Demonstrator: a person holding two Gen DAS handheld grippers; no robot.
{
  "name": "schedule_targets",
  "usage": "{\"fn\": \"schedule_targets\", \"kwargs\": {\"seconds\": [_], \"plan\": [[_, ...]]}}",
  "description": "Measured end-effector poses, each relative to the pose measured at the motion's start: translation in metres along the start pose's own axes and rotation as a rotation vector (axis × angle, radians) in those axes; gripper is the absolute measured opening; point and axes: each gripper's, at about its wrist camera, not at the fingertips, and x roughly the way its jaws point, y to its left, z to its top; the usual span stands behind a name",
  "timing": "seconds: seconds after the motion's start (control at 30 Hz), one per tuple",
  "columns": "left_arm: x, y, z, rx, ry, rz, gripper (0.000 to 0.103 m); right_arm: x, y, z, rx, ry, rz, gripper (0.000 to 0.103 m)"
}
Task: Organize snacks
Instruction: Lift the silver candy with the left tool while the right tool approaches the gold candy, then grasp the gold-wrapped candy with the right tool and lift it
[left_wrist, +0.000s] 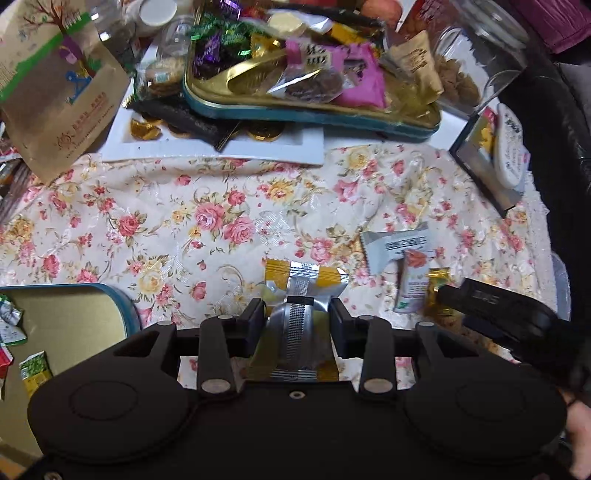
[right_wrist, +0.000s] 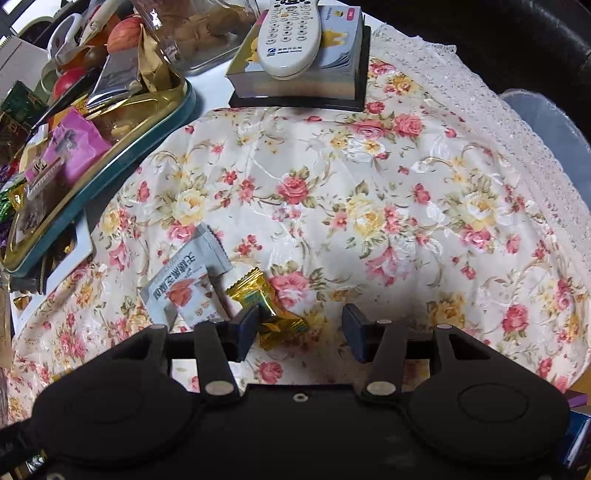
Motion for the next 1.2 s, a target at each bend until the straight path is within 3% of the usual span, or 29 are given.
{"fn": "schedule_targets", "kwargs": {"seconds": [0.3, 0.4, 0.43, 0.67, 0.9, 1.07, 1.2], "plan": [[-0.074, -0.022, -0.012, 0.048, -0.07, -0.003, 0.046, 0.007, 0.019, -0.011, -0.096, -0.034, -0.021, 0.052], [-0.095, -0.023, -0.018, 0.063, -0.09, -0.001, 0.046, 0.008, 0.029, -0.018, -0.197, -0.053, -0.095, 0.036], [-0.101, -0.022, -0.02, 0.07, -0.093, -0.002, 0.046, 0.007, 0.03, -0.021, -0.22, -0.061, -0.104, 0.035], [-0.125, 0.002, -0.039, 0.095, -0.074, 0.013, 0.046, -0.002, 0.016, -0.028, -0.157, -0.021, -0.094, 0.035], [-0.126, 0.051, -0.05, 0.057, -0.047, 0.068, 0.046, -0.035, -0.005, -0.027, -0.042, 0.017, -0.041, 0.035], [-0.126, 0.088, -0.046, -0.029, -0.064, 0.139, 0.046, -0.079, 0.01, -0.027, -0.093, -0.028, 0.052, 0.035], [-0.135, 0.119, -0.042, -0.099, -0.091, 0.14, 0.046, -0.111, 0.033, -0.029, -0.144, -0.095, 0.123, 0.035]]}}
